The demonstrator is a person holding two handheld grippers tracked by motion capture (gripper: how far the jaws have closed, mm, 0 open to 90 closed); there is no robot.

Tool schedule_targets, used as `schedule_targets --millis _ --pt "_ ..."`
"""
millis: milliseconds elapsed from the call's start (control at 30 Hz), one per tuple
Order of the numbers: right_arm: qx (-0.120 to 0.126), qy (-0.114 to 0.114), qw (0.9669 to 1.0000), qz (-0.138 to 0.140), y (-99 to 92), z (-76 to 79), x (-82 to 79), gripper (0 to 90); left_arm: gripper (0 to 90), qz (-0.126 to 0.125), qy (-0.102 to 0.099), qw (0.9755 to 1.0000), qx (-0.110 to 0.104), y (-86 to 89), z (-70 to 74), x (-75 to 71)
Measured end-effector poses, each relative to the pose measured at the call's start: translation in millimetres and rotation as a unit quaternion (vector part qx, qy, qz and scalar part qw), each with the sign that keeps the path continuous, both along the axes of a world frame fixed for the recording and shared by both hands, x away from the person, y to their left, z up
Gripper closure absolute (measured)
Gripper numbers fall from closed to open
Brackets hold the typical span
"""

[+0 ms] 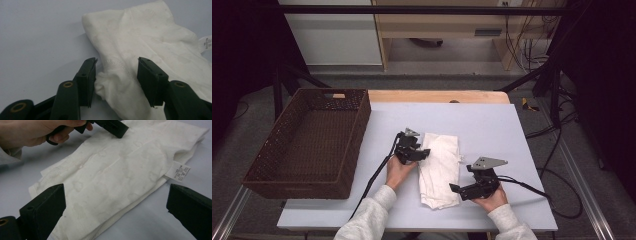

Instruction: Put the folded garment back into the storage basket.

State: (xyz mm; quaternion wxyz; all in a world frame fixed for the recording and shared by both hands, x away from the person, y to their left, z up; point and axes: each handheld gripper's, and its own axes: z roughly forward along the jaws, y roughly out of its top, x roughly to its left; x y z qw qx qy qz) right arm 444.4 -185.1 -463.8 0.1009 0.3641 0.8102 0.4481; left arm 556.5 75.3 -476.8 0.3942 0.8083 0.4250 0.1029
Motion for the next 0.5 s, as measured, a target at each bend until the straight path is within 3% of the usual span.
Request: schedule_targets --millis 167,500 --pt "-0.008 0.011 0.9999 -0.002 3.0 -3.8 -0.2 6.8 55.6 0.001 -0.001 1.0 0.002 -2.0 -1.0 -1.3" --pt "-0.065 0.01 0.9978 -0.006 18.7 -12.8 -2.5 15.9 65.2 0.009 0.004 0.9999 0.012 -5.3 0.6 -4.2"
